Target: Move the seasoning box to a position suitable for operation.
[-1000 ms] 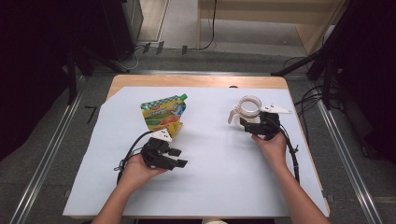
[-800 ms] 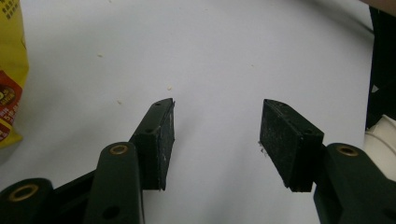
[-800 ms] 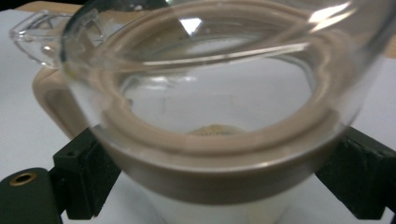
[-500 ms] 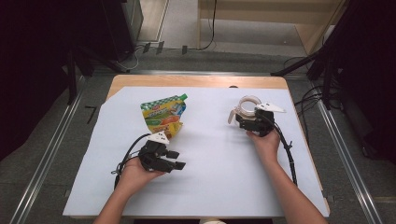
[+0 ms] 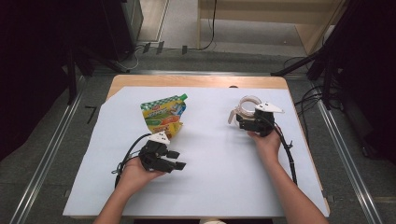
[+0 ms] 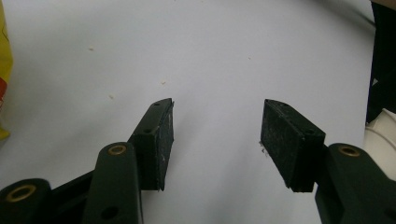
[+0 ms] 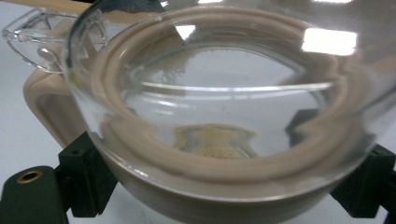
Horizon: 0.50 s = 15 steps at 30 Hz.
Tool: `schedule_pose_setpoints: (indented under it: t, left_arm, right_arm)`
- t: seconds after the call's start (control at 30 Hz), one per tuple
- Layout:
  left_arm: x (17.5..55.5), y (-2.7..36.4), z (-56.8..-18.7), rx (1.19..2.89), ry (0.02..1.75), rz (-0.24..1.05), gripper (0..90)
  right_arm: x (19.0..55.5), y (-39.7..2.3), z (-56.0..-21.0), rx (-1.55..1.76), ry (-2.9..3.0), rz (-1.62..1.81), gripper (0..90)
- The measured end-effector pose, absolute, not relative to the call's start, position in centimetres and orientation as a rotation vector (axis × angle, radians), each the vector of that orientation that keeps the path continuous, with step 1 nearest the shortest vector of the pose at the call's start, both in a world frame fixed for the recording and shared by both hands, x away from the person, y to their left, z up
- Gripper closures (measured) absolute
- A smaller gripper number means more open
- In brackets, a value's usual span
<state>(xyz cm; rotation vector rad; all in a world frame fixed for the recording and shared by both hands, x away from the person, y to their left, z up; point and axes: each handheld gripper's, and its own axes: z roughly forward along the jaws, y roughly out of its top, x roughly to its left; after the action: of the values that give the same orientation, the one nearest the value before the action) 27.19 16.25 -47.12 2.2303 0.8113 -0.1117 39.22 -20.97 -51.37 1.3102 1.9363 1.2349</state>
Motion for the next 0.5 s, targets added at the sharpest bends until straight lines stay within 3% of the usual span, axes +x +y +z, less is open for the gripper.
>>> schedule_pose_setpoints:
  t: [0.5]
  left_arm:
    - [27.4, 15.9, -47.3, 2.236, 0.804, -0.121, 44.4]
  right_arm:
    - [38.7, -21.3, -50.2, 1.307, 1.919, 1.282, 11.8]
